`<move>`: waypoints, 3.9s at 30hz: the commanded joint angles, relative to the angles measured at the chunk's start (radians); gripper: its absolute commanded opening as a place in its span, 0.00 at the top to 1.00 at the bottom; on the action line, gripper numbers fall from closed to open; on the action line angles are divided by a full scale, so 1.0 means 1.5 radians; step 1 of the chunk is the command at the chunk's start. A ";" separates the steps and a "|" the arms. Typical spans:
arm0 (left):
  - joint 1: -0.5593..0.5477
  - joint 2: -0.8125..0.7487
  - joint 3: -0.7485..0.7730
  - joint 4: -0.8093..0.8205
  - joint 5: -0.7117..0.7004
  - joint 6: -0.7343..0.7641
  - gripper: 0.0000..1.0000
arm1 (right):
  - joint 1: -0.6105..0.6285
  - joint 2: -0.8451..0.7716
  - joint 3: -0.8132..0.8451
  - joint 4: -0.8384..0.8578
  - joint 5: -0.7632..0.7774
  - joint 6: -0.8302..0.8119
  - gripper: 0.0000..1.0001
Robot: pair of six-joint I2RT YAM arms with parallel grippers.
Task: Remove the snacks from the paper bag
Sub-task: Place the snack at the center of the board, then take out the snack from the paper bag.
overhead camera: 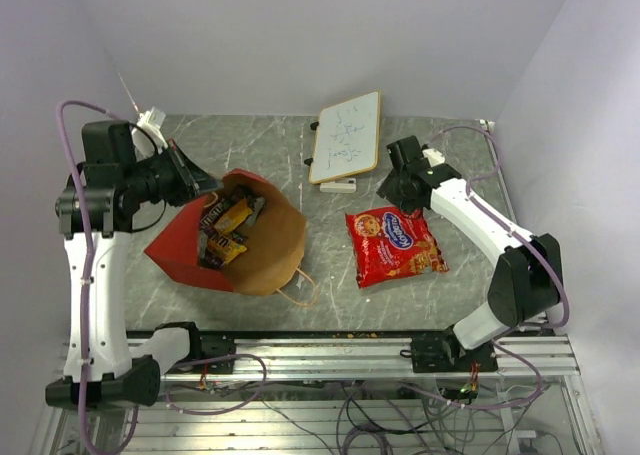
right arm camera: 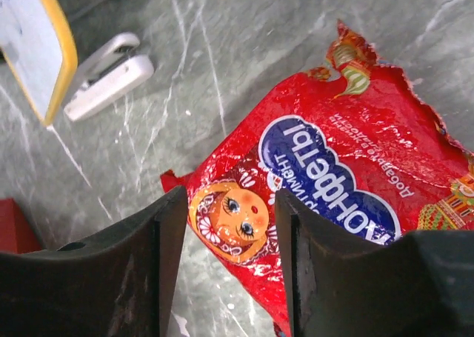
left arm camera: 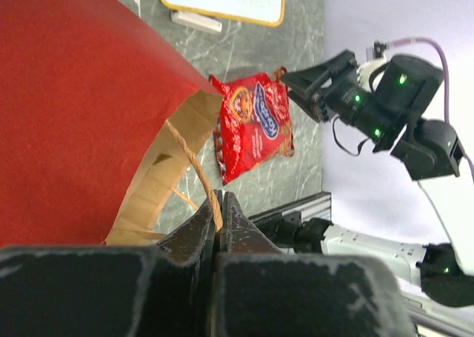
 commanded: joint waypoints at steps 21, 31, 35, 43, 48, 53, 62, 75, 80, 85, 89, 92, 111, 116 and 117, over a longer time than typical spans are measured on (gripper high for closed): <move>-0.005 -0.113 -0.219 0.118 0.130 -0.082 0.93 | 0.285 -0.379 -0.335 0.387 -0.188 -0.289 0.38; -0.006 -0.125 -0.228 0.032 0.120 -0.074 0.93 | 0.408 -0.152 -0.226 0.590 -0.458 -0.870 0.38; -0.007 -0.140 -0.222 0.012 0.119 -0.092 0.93 | 0.437 -0.074 -0.208 0.615 -0.496 -1.092 0.37; -0.007 -0.127 -0.203 -0.024 0.078 -0.075 0.93 | 0.447 0.072 -0.179 0.700 -0.504 -1.297 0.39; -0.006 -0.124 -0.182 -0.038 0.048 -0.044 0.93 | 0.448 0.159 -0.107 0.695 -0.497 -1.352 0.42; -0.007 -0.097 -0.175 -0.065 0.061 0.001 0.93 | 0.460 0.233 -0.035 0.662 -0.491 -1.384 0.41; -0.007 -0.088 -0.147 -0.076 0.027 0.033 0.93 | 0.464 0.303 -0.015 0.660 -0.478 -1.437 0.41; -0.006 -0.105 -0.183 -0.118 0.006 0.071 0.93 | 0.461 0.391 -0.006 0.825 -0.359 -1.412 0.47; -0.006 -0.101 -0.169 -0.128 -0.018 0.063 0.93 | 0.460 0.403 -0.006 0.886 -0.371 -1.371 0.62; -0.007 -0.111 -0.176 -0.117 -0.024 0.036 0.93 | 0.454 0.413 0.007 0.908 -0.365 -1.348 0.83; -0.007 -0.121 -0.185 -0.110 -0.027 0.020 0.93 | 0.447 0.405 0.006 0.909 -0.383 -1.314 0.94; -0.006 -0.124 -0.184 -0.104 -0.036 0.010 0.93 | 0.447 0.386 -0.009 0.904 -0.388 -1.304 1.00; -0.007 -0.102 -0.216 -0.016 -0.045 -0.031 0.93 | 0.449 0.116 -0.164 0.847 -0.356 -0.961 1.00; -0.007 -0.092 -0.218 0.009 -0.041 -0.044 0.93 | 0.449 0.025 -0.206 0.776 -0.356 -0.909 1.00; -0.007 -0.088 -0.215 0.010 -0.037 -0.042 0.93 | 0.449 0.004 -0.212 0.762 -0.358 -0.901 1.00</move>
